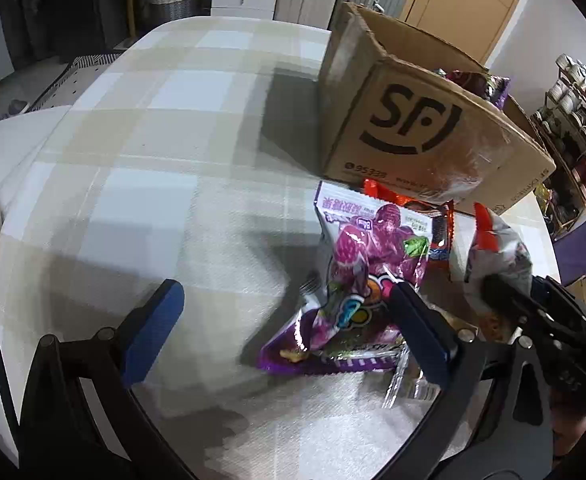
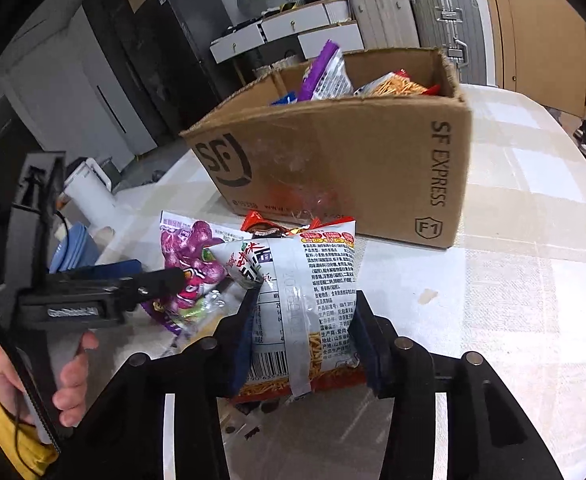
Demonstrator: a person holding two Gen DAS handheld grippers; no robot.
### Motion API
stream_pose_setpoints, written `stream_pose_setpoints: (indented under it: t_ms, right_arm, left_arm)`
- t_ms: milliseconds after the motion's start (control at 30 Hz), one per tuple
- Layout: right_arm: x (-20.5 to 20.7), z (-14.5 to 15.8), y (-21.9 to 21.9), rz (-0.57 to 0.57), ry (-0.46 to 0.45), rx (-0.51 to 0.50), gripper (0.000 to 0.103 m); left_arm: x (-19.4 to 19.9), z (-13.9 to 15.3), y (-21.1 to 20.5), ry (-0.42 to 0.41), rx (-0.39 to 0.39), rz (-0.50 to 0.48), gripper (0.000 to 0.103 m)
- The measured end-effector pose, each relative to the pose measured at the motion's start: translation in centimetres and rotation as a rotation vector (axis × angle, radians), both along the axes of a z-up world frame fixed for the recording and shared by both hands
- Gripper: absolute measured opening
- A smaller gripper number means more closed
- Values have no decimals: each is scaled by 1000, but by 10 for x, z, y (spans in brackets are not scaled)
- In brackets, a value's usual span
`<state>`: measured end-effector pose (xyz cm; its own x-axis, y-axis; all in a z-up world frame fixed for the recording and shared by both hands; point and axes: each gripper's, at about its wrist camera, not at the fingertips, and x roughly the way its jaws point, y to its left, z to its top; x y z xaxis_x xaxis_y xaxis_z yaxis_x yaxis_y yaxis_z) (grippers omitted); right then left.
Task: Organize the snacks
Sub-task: 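Grasp the white chip bag with the right tool while the left tool grasps a purple grape candy bag, then lift both held packets and carry them over the box with both tools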
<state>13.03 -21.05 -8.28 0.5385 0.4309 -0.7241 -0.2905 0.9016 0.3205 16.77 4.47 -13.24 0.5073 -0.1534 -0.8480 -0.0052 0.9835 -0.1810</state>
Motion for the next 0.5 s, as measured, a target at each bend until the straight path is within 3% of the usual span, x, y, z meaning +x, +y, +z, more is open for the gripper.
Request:
stream_pose_setpoints:
  t_ms: [67, 233, 300, 367, 500]
  right_arm:
    - [-5, 4, -4, -8, -4, 10, 44]
    - [-18, 13, -11, -9, -18, 26, 44]
    - [-23, 17, -14, -11, -22, 35, 44]
    - [-28, 20, -16, -12, -21, 51, 44]
    - [-37, 32, -14, -11, -47, 70, 44]
  left_arm:
    - [2, -1, -2, -3, -10, 2, 99]
    - [3, -1, -11, -9, -44, -13, 65]
    - [1, 2, -16, -9, -73, -57, 33]
    - [-2, 7, -22, -28, -28, -75, 17]
    - [-4, 8, -16, -19, -61, -80, 12]
